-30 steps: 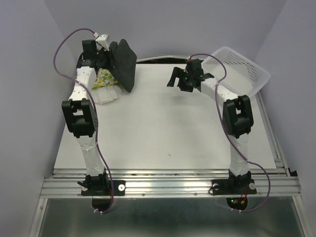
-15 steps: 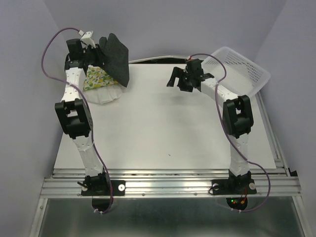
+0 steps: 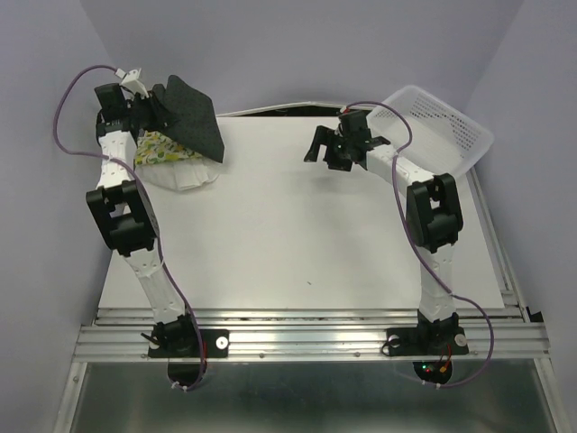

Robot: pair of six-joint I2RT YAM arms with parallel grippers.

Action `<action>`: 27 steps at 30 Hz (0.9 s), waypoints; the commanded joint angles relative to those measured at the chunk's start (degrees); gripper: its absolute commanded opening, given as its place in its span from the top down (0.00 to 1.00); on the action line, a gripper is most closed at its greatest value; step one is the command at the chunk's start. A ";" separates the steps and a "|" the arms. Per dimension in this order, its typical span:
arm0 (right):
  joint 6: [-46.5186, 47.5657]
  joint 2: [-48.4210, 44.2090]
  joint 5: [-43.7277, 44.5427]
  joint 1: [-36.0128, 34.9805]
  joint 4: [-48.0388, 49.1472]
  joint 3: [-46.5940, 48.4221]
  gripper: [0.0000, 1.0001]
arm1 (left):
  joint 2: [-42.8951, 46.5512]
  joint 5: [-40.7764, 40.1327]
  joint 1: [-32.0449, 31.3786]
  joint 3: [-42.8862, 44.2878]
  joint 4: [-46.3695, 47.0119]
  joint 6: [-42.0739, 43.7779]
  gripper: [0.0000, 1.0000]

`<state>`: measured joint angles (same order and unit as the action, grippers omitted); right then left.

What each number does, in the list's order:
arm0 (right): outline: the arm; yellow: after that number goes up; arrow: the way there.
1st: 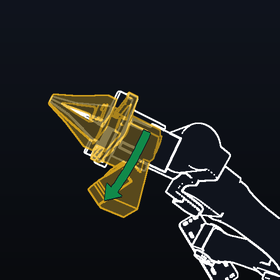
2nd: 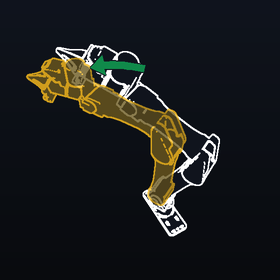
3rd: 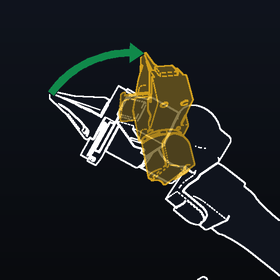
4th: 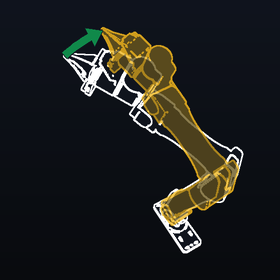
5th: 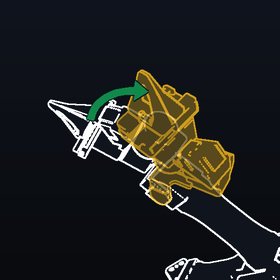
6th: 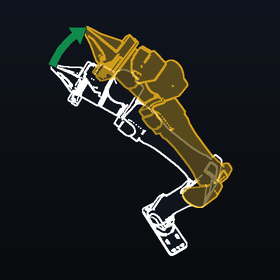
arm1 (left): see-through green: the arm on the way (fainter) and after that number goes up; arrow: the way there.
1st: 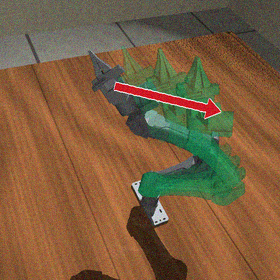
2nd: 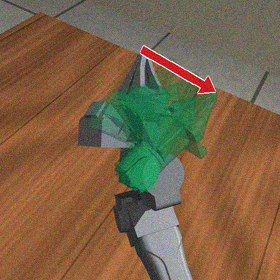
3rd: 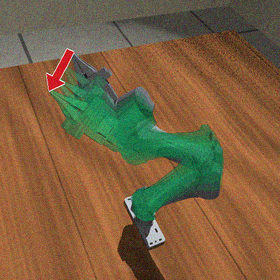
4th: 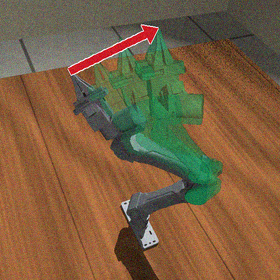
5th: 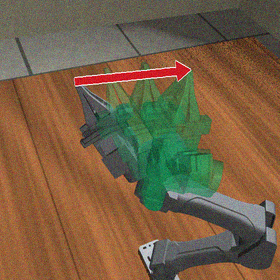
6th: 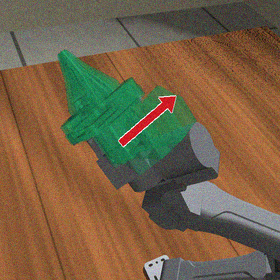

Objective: Fold and stack the skirts
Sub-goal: Neatly place the folded skirt to the corner

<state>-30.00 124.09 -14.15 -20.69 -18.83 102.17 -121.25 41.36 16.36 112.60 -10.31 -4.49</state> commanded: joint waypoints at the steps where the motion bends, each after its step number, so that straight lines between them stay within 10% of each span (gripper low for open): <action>1: 0.29 -1.49 -1.31 0.21 2.83 -0.39 0.00 | -0.73 -1.02 1.74 0.87 3.28 2.64 1.00; 15: 1.17 -1.66 -2.20 0.21 2.83 -1.27 0.00 | -8.03 -9.89 4.73 2.98 0.11 7.83 0.92; 27: 1.17 -2.36 -2.90 0.21 2.83 -1.27 0.00 | -1.98 -22.71 5.52 -3.16 0.90 11.25 0.61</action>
<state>-29.74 124.09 -16.45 -20.69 -18.72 101.27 -129.86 27.35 19.94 111.59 -11.33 4.51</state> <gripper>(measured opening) 0.999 0.359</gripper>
